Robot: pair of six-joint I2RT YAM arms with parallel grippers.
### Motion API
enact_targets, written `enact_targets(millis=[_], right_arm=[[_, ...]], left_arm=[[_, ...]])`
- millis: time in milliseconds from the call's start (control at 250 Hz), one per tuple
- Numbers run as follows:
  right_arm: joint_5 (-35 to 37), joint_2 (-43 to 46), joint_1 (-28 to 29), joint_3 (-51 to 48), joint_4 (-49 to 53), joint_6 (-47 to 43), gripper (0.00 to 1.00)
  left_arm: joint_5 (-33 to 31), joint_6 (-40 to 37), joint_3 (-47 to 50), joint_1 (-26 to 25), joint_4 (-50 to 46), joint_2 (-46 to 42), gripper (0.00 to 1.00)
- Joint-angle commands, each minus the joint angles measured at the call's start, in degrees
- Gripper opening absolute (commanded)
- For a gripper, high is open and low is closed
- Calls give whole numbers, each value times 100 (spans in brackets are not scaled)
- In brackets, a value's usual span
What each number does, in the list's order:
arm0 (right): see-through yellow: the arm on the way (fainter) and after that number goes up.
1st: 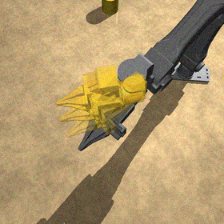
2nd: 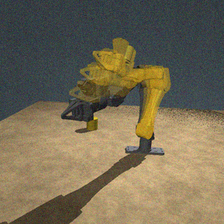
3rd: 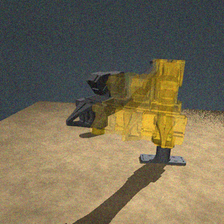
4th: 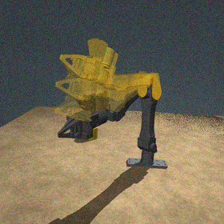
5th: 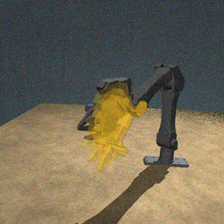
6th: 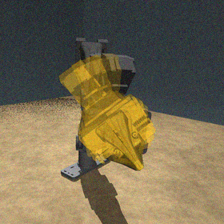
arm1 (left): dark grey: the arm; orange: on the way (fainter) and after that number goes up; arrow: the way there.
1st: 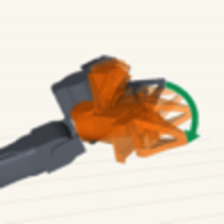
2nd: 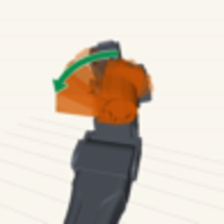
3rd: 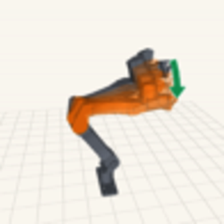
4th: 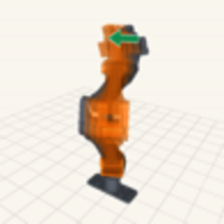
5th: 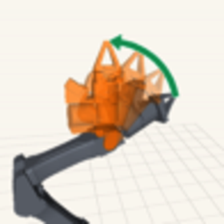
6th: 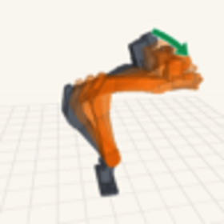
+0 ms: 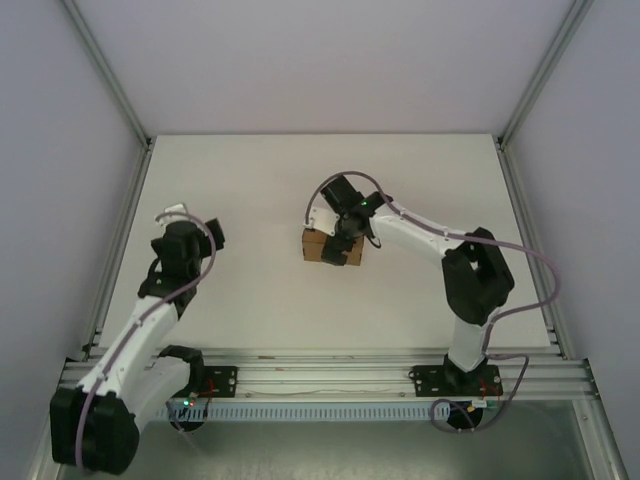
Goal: Assemble paper box
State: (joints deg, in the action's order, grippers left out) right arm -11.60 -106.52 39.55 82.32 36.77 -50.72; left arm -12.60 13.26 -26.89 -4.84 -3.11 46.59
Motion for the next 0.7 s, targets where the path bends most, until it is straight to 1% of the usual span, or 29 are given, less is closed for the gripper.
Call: enact_targets(millis=[0,56,88,136,196,228,268,344,392,436,464,488,508,540,556,636,660,696], right_arm=[[219,-245,4,293,500,-565,70],[305,-266,18,344,529,-579,51],[434,-235,43,337,473,-572,46],[751,-116,99,226,197,-530,46],[1375,97,181,-112,-524,-524,44],[1869,208,243,-366,-1078,-588,45],[2456,320,314,-718,-1857,-786,41],[3392,338,405,-1401,-3387,-1347,40],[3748,262,438,-1807,-4209,-1777,39],[3919,177,472,-2173,-4906,-2058,40],[3937,160,487,-2355,-5148,-2152,42],[3916,167,522,-2475,-5197,-2174,46],[3897,192,556,-2551,-5167,-2139,54],[3828,257,615,-2643,-4990,-1992,69],[3781,321,650,-2685,-4870,-1886,75],[3362,832,887,-2851,-3955,-1230,96],[3259,1029,967,-2909,-3729,-979,99],[3034,1366,1085,-2977,-3351,-588,100]], left_arm=[[74,-331,-7,77,680,-238,100],[320,-344,-56,74,663,-214,100],[416,-328,-98,79,639,-190,100],[485,-311,-138,78,612,-170,100],[471,-327,-147,78,650,-152,100],[443,-354,-141,72,697,-142,100],[434,-401,-124,80,757,-122,100],[460,-497,-101,80,857,-1,100],[487,-560,-73,74,938,105,100],[519,-619,-40,79,1028,191,100],[552,-665,-19,80,1069,251,100],[549,-683,-7,80,1117,293,100],[528,-699,23,80,1181,319,100],[494,-743,79,80,1321,356,100],[473,-772,109,81,1392,374,100],[373,-935,261,80,1792,464,100],[384,-998,293,80,1848,495,100],[476,-1113,339,81,1925,513,100]])
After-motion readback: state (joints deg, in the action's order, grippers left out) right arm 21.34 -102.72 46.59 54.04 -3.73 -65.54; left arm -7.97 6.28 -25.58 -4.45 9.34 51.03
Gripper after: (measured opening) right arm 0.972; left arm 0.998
